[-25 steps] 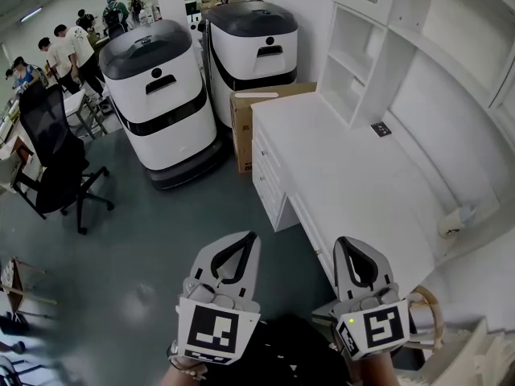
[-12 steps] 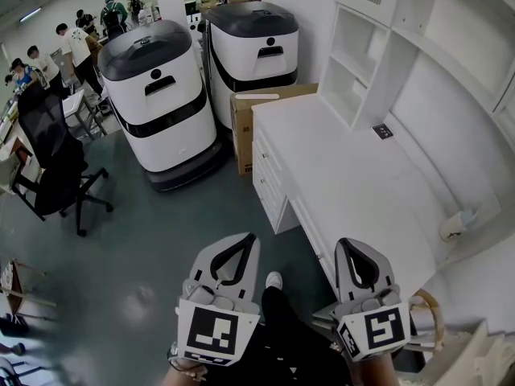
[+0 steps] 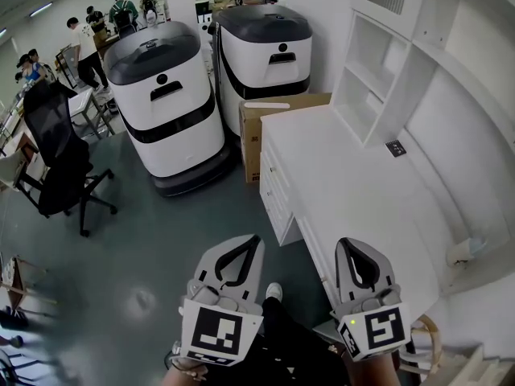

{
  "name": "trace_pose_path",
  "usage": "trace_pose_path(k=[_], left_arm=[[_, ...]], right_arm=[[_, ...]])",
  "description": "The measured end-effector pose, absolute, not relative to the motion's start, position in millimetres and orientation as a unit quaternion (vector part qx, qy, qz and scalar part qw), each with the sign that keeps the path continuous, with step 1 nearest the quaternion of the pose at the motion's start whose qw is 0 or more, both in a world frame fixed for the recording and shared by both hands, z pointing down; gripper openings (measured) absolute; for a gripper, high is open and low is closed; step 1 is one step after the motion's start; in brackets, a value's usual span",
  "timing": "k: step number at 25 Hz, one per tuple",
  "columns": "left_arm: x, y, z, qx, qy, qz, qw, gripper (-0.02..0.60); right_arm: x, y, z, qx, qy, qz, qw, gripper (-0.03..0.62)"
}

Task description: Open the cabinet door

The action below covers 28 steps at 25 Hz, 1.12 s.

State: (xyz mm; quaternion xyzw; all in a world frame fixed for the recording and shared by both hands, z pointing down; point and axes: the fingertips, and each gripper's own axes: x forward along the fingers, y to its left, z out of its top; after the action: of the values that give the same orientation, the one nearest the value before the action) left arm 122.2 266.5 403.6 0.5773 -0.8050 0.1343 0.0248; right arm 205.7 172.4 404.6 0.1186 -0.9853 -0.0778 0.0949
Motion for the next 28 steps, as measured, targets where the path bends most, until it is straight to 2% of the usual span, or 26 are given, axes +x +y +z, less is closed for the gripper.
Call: trace_pose_path(k=[18,28], left_arm=[[32.1,136.4,407.3,0.583,-0.801,0.128,0.037,0.000],[7.5,79.9,400.6,0.597,-0.789,0.142,0.042,0.000]], right_arm=[[109.1,51.0,409.1,0.107,-0.985,-0.077,0.111,0.000],[89.5,-3.8,408.1,0.125,-0.984,-0.059,0.116,0.000]])
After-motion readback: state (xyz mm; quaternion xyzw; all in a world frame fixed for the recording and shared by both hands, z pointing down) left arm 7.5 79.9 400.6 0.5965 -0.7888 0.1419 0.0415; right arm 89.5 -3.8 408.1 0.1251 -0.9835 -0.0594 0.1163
